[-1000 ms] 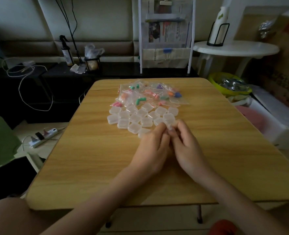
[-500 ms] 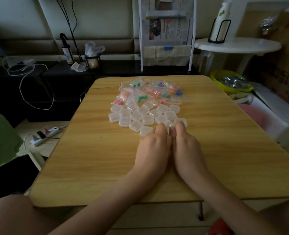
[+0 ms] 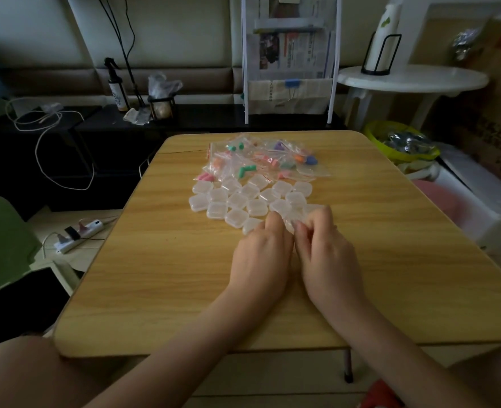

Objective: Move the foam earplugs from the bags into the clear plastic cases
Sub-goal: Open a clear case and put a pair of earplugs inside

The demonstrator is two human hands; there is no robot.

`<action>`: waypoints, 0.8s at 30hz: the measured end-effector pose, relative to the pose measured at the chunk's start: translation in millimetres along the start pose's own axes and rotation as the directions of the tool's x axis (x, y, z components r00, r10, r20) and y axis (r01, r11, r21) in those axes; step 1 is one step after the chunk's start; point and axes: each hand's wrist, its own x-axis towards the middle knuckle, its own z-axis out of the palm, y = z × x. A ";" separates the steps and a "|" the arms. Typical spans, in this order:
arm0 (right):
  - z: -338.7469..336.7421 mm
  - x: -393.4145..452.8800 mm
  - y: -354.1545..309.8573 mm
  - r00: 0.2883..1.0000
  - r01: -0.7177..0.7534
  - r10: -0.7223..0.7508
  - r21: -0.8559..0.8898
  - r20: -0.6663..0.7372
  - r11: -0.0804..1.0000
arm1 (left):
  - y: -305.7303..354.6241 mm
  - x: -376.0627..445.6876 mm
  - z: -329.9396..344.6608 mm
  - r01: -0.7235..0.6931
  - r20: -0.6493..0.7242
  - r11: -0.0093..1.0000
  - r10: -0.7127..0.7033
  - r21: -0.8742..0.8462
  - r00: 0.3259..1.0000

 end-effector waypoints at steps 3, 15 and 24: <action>-3.2 1.3 2.7 0.995 0.094 -0.091 0.058 -0.038 0.994 | -2.2 -0.6 1.6 -0.025 -0.056 0.999 0.024 -0.021 0.998; -1.5 8.0 17.5 0.954 -0.269 0.185 0.410 0.234 0.872 | 4.9 -0.9 -1.1 -0.356 -0.138 0.934 0.354 0.012 0.925; -12.5 17.1 12.7 0.847 -0.529 0.289 0.763 0.447 0.370 | -8.7 23.1 -11.4 0.442 0.266 0.541 -0.374 -0.716 0.888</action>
